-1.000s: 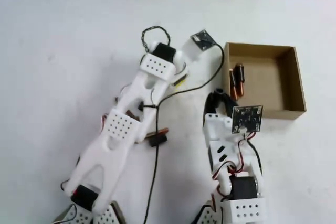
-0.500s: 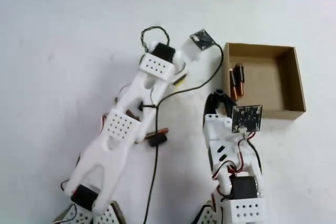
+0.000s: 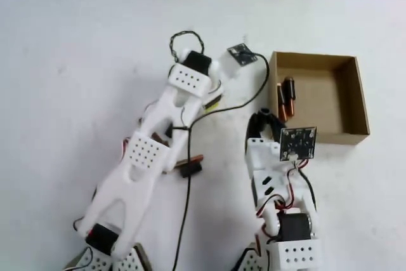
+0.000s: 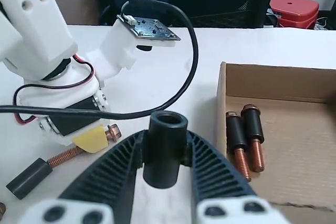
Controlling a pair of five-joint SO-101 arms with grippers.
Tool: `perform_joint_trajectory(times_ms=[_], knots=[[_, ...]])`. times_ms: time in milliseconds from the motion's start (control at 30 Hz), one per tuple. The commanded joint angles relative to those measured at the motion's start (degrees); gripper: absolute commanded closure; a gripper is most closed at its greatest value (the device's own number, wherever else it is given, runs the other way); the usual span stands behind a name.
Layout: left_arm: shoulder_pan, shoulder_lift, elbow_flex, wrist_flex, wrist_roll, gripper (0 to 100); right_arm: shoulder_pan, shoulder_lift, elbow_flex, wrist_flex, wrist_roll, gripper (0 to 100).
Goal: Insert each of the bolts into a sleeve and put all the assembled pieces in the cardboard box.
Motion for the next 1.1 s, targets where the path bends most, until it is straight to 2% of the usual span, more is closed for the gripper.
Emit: perform_joint_trajectory(times_ms=[0, 267, 400, 767, 1067], knots=[[0.2, -0.6, -0.2, 1.9, 0.2, 93, 0.4, -0.7, 0.5, 0.0, -0.2, 98.1], [-0.2, -0.6, -0.2, 1.4, 1.1, 90, 0.4, -0.7, 0.5, 0.0, -0.2, 98.1], [-0.3, -0.6, -0.3, 0.9, 12.0, 93, 0.4, -0.7, 0.5, 0.0, -0.2, 98.1], [-0.3, -0.6, -0.3, -0.3, 37.0, 94, 0.4, -0.7, 0.5, 0.0, -0.2, 98.1], [-2.0, -0.5, -0.2, -0.3, 46.3, 93, 0.4, -0.7, 0.5, 0.0, -0.2, 98.1]])
